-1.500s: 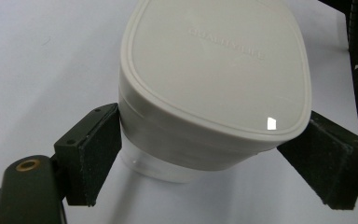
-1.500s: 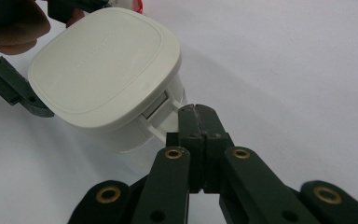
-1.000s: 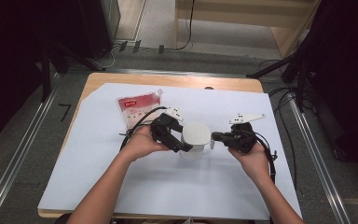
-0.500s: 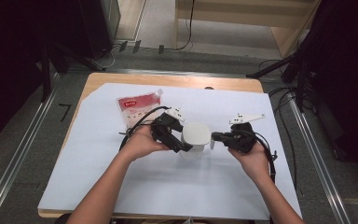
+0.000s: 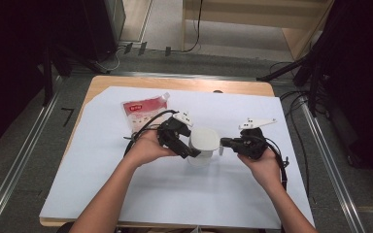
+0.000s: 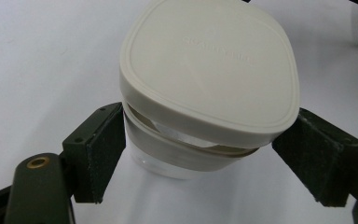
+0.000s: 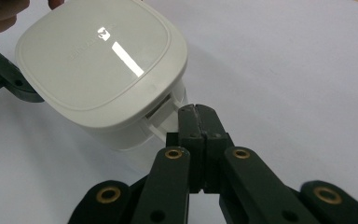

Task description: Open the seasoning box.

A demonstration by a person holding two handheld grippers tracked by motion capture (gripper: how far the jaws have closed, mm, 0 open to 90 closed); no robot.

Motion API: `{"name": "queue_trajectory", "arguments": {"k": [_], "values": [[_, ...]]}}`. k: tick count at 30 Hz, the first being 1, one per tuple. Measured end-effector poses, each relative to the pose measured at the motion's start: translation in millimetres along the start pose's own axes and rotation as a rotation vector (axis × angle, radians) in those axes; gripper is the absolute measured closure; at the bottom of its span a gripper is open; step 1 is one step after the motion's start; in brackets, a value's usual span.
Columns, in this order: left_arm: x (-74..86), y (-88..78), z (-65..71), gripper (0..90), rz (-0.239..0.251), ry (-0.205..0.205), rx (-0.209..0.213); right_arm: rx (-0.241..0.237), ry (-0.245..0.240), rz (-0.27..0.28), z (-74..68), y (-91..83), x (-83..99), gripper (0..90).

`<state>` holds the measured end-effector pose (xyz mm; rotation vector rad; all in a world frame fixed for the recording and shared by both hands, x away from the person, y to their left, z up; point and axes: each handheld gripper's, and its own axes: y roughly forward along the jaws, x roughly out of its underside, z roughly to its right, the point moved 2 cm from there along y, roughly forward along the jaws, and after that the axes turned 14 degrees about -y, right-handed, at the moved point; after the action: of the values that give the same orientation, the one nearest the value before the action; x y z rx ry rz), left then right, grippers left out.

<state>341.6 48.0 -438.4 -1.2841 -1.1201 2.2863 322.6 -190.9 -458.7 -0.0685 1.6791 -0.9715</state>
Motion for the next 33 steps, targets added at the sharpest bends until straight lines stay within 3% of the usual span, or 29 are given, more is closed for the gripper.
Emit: {"name": "queue_trajectory", "arguments": {"k": [10,12,19,21,22,23,27,33], "values": [[-3.3,-4.2,4.4,19.2,-0.009,0.016,-0.030,-0.002,-0.005,0.000,-0.3,-0.2,0.0,90.0],[-4.8,-8.6,5.8,20.2,0.023,0.021,-0.015,-0.002,-0.005,0.000,-0.2,-0.1,0.0,90.0],[-5.6,-13.1,9.3,24.9,0.022,0.050,-0.024,0.000,-0.002,-0.001,-0.7,-0.2,-0.1,90.0],[-6.5,-16.0,11.1,28.5,0.033,0.057,-0.012,0.001,-0.002,-0.001,-0.8,-0.2,-0.1,90.0],[-6.9,-17.3,11.9,34.3,0.027,0.053,0.030,-0.001,-0.005,0.000,-0.6,-0.1,0.0,90.0],[-7.4,-17.2,13.5,41.9,0.028,0.058,0.036,-0.005,-0.003,0.000,-0.5,-0.2,0.0,90.0],[-7.7,-13.3,16.5,46.1,0.007,0.082,0.022,-0.004,-0.005,0.001,-1.0,-0.3,0.0,90.0],[-9.1,-15.4,20.0,59.6,0.007,0.096,0.064,-0.008,-0.006,0.002,-0.5,-0.3,0.1,90.0]]}}
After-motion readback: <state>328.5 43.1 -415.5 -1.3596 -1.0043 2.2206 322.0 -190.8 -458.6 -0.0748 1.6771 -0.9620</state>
